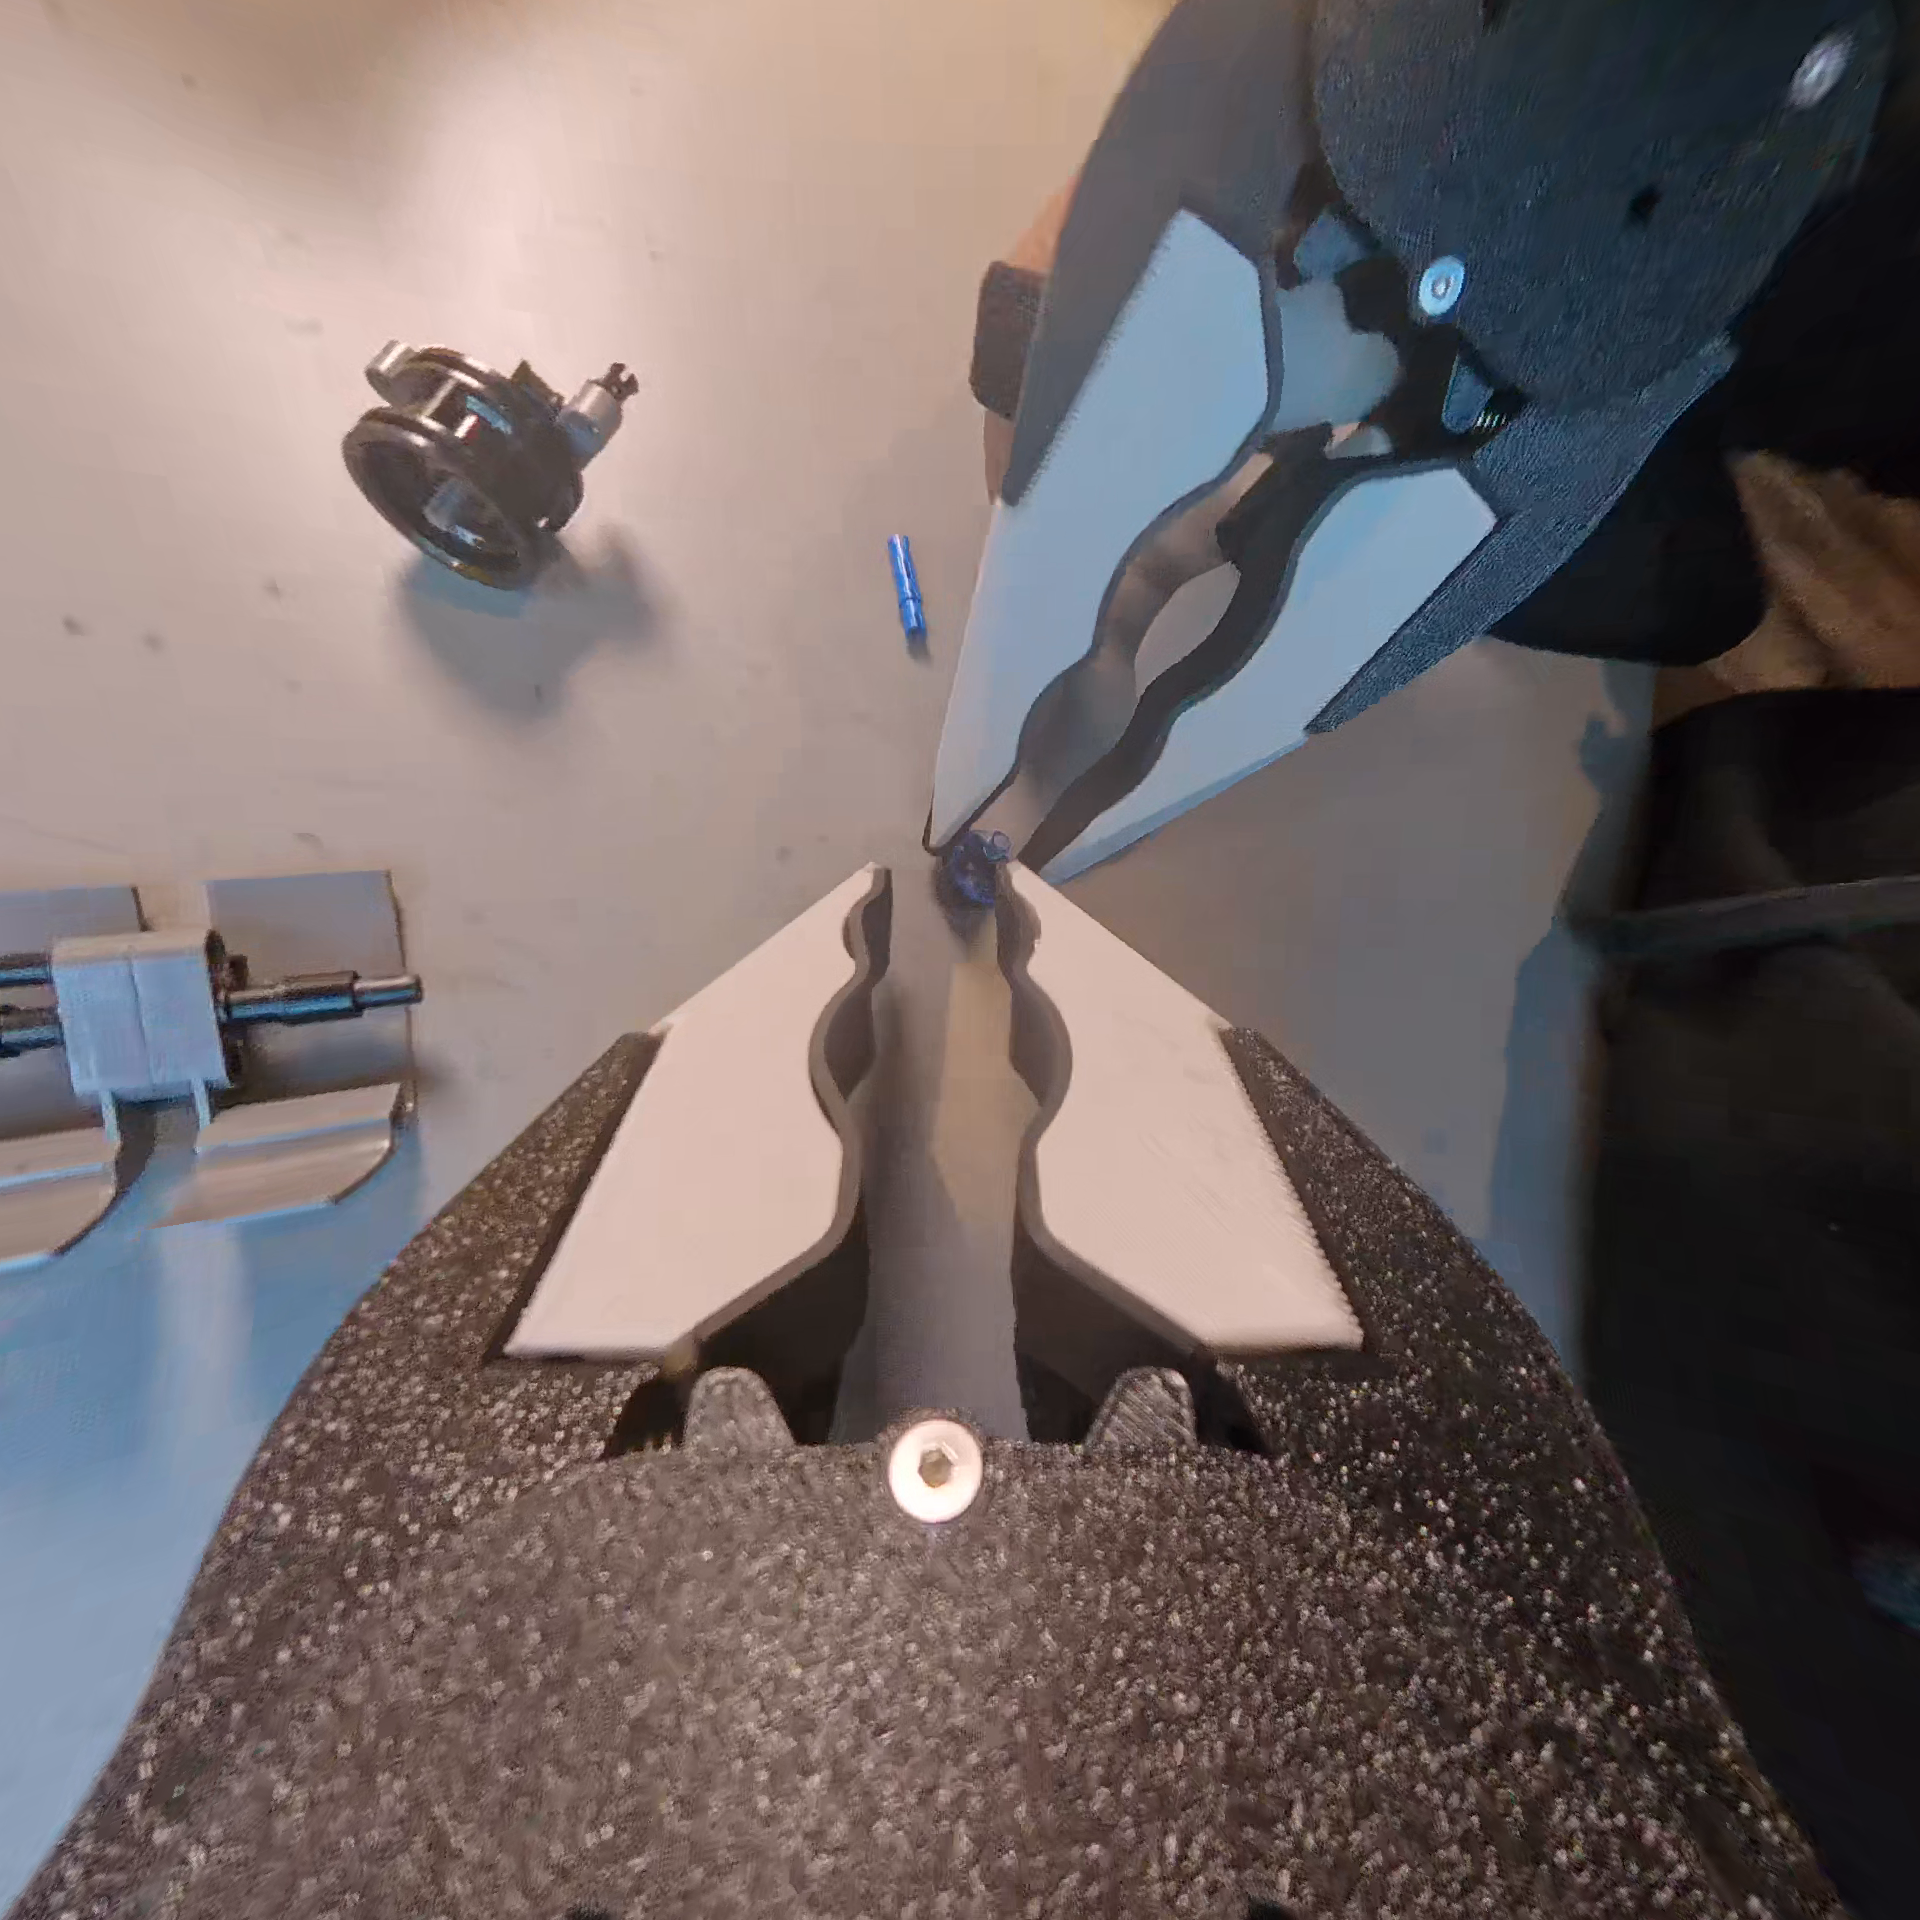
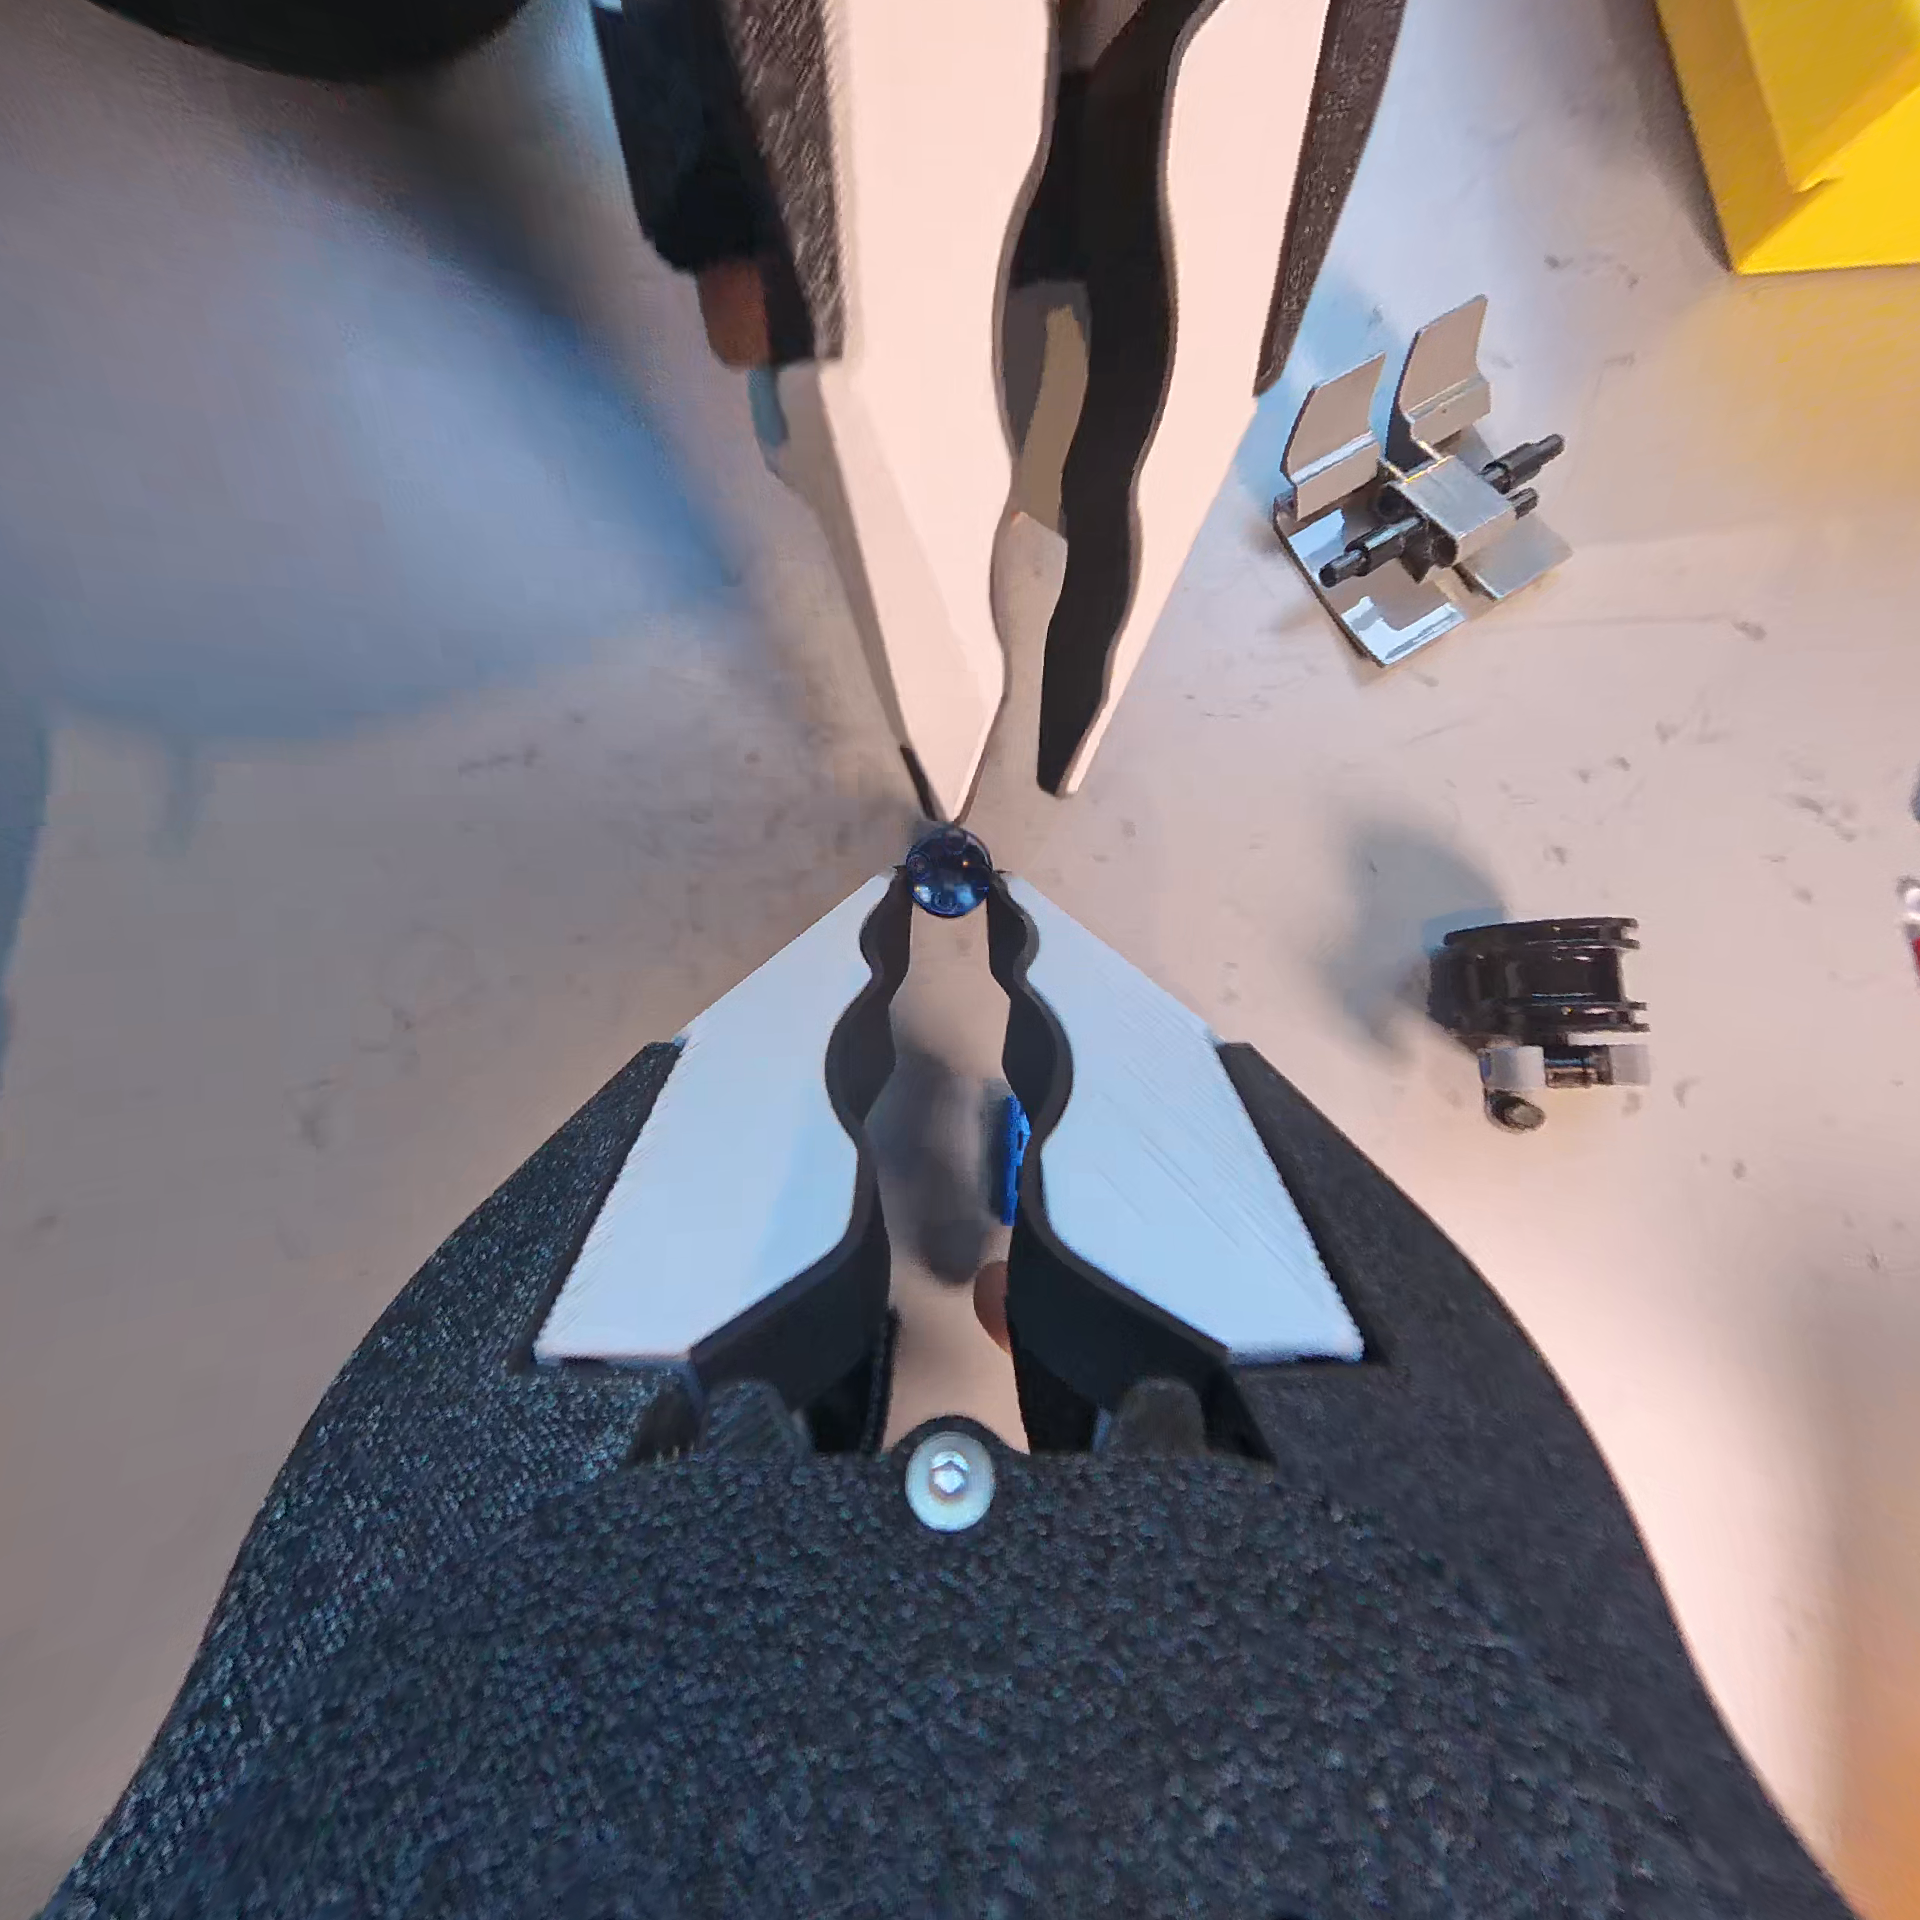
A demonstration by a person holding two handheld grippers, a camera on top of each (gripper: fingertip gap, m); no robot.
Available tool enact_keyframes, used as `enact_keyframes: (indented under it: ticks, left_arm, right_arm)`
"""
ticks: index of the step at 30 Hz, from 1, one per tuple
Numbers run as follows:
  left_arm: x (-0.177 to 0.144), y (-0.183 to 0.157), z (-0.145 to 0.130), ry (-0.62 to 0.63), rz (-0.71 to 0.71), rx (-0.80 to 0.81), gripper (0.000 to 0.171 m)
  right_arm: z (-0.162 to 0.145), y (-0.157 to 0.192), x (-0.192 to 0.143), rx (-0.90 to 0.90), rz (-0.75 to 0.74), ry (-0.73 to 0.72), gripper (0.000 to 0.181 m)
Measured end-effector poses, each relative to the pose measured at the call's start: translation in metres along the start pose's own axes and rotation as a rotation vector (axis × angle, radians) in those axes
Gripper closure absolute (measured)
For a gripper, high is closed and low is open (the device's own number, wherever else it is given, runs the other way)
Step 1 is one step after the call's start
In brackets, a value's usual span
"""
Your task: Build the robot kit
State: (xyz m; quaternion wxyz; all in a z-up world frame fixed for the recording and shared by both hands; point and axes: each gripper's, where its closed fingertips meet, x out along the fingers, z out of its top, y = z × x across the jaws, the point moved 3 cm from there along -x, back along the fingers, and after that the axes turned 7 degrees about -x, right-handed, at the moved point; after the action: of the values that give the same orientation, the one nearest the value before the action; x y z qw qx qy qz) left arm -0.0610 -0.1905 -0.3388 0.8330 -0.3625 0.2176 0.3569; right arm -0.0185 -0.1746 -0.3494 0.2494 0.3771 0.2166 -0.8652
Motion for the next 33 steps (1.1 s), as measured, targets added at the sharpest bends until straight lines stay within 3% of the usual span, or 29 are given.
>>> enact_keyframes:
  ticks: [5,10,15,20,23,26,33]
  left_arm:
    - [-0.010,-0.011,0.013,-0.106,-0.199,-0.173,0.142]
    - [-0.018,-0.020,0.032,-0.240,-0.335,-0.272,0.147]
    - [-0.031,-0.033,0.049,-0.372,-0.289,-0.125,0.158]
    - [-0.045,-0.050,0.060,-0.473,-0.126,0.153,0.163]
    - [-0.050,-0.056,0.064,-0.500,0.028,0.334,0.163]
    - [-0.054,-0.062,0.065,-0.522,0.134,0.482,0.163]
    - [-0.057,-0.078,0.064,-0.564,0.201,0.703,0.163]
  right_arm:
    - [0.012,-0.007,-0.018,-0.075,-0.149,-0.089,0.167]
    - [0.030,-0.015,-0.046,-0.256,-0.385,-0.158,0.167]
    - [0.044,-0.018,-0.066,-0.461,-0.596,-0.167,0.168]
    - [0.057,-0.013,-0.084,-0.635,-0.799,-0.269,0.167]
    - [0.061,-0.010,-0.091,-0.538,-0.762,-0.390,0.163]
    - [0.062,-0.007,-0.097,-0.388,-0.605,-0.523,0.157]
    - [0.062,-0.005,-0.107,-0.181,-0.320,-0.684,0.162]
